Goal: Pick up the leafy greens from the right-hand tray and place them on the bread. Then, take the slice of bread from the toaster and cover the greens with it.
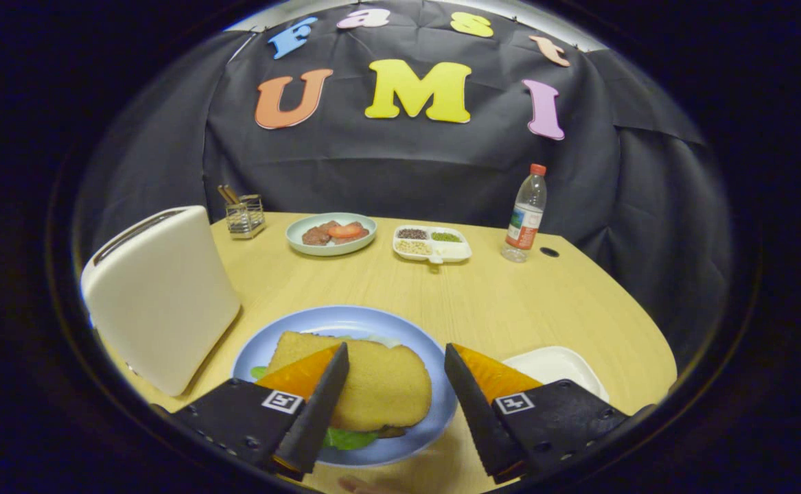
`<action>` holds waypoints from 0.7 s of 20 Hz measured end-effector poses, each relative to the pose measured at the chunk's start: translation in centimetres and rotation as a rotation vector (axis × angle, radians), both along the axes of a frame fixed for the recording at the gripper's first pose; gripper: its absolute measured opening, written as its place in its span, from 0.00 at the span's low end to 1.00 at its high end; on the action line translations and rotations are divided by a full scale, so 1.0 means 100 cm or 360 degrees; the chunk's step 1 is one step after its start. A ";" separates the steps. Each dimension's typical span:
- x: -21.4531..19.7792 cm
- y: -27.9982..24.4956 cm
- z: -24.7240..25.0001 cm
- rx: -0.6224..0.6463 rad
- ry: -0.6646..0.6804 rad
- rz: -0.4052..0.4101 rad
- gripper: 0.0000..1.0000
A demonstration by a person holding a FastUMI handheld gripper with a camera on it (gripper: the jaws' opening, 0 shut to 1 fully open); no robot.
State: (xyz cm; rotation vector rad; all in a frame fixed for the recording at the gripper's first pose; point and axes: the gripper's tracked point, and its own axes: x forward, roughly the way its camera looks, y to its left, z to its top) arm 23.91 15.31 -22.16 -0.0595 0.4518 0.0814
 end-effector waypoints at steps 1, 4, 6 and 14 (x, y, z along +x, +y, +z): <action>-0.005 0.000 0.012 0.0006 -0.0035 -0.0005 0.92; -0.025 0.001 0.059 0.0066 -0.0168 0.0003 0.97; -0.042 -0.004 0.094 0.0109 -0.0273 -0.0008 0.97; -0.123 -0.028 0.202 0.0155 -0.0604 -0.0070 0.96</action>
